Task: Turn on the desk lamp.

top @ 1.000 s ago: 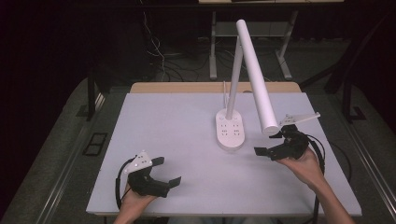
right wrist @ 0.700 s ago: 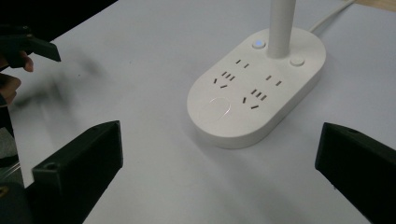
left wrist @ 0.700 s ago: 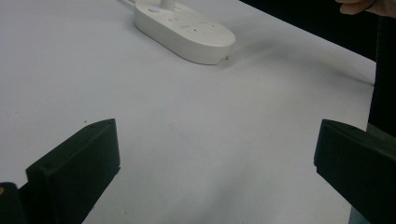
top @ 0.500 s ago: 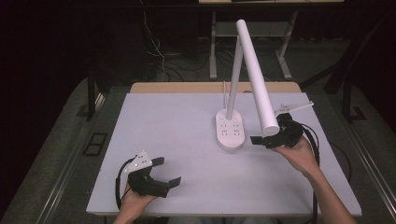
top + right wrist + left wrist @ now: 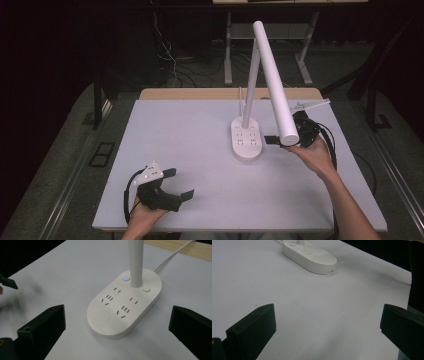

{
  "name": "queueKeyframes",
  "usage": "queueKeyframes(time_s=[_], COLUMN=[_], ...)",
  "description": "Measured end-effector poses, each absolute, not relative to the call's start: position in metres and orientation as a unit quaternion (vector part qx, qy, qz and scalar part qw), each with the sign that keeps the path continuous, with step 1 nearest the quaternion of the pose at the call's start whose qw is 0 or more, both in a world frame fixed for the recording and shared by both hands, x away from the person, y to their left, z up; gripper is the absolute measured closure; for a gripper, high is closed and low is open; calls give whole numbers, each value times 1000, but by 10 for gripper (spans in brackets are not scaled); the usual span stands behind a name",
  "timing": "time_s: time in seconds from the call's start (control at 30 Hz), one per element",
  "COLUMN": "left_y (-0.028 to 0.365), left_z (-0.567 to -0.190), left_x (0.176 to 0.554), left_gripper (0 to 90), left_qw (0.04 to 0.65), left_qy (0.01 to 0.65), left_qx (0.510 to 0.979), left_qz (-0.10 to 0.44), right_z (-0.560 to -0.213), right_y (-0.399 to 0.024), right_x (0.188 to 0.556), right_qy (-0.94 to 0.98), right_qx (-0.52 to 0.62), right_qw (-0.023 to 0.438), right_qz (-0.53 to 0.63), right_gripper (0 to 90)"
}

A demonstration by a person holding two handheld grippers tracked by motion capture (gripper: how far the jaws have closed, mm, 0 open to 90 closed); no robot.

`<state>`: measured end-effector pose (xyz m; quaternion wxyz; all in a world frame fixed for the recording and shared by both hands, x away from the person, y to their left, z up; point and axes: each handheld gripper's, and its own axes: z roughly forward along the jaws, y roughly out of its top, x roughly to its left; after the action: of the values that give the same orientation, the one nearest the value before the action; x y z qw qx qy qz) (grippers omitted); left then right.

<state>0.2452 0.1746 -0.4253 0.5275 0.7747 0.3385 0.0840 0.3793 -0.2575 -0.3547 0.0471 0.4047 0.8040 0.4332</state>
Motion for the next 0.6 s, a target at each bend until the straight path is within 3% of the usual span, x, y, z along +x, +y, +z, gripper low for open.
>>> queueKeyframes(time_s=[0.6], left_y=[175], left_z=[-425], left_x=[245], left_gripper=[0], left_qw=[528], left_qy=[336], left_qx=[775], left_qz=[85], right_z=[-362], right_y=[-256], right_x=[412], right_qy=[798], right_qx=[429], right_qw=[53], right_qz=[420], right_gripper=[6])
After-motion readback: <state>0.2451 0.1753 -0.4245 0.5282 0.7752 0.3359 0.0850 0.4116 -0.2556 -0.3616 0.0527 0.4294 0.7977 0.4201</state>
